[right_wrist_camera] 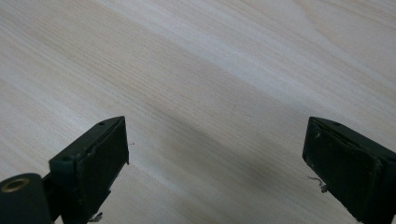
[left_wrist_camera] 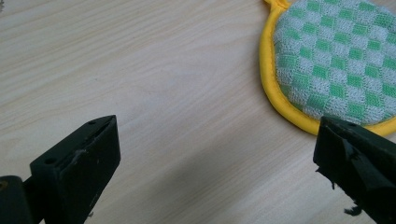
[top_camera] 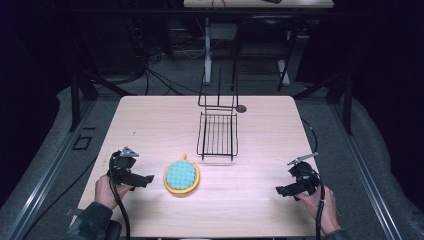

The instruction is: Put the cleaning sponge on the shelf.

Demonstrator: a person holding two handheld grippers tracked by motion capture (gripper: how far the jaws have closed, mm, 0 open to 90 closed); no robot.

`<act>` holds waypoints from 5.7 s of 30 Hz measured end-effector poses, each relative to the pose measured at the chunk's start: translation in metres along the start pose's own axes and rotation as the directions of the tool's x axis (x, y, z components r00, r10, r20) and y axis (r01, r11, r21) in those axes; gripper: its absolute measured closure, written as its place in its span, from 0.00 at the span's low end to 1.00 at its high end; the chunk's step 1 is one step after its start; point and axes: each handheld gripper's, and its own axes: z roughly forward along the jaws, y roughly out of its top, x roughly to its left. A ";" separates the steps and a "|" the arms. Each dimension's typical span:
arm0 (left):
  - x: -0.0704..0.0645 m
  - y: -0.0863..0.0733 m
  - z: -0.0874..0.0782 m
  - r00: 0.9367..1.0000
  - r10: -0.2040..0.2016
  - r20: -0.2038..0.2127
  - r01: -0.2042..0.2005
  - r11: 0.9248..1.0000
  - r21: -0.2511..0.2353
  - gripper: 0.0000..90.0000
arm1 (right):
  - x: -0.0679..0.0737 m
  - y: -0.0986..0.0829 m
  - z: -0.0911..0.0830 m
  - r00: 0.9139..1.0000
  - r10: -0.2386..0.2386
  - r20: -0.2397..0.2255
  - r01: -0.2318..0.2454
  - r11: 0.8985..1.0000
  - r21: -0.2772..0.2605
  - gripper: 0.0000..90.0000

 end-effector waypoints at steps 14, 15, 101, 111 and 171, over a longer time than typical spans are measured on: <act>-0.009 0.016 0.009 0.999 0.012 0.047 -0.012 1.000 -0.005 0.02 | 0.003 0.002 0.003 1.000 -0.011 -0.007 0.011 1.000 0.011 0.09; -0.011 0.020 0.011 0.998 0.016 0.055 -0.016 1.000 -0.010 0.01 | 0.003 0.002 0.003 1.000 -0.021 -0.006 0.021 1.000 0.016 0.09; -0.035 0.059 0.064 0.979 0.062 0.193 -0.071 0.997 0.042 0.95 | 0.009 0.004 0.003 0.998 -0.060 -0.032 0.060 0.998 -0.004 0.13; -0.037 0.060 0.053 0.979 0.087 0.184 -0.091 0.996 0.013 0.96 | 0.007 0.004 0.000 0.997 -0.065 -0.033 0.065 0.998 0.005 0.13; -0.048 0.082 -0.006 0.959 0.124 0.254 -0.074 0.978 -0.197 0.97 | 0.007 0.003 0.003 0.998 -0.055 -0.019 0.055 0.998 -0.004 0.04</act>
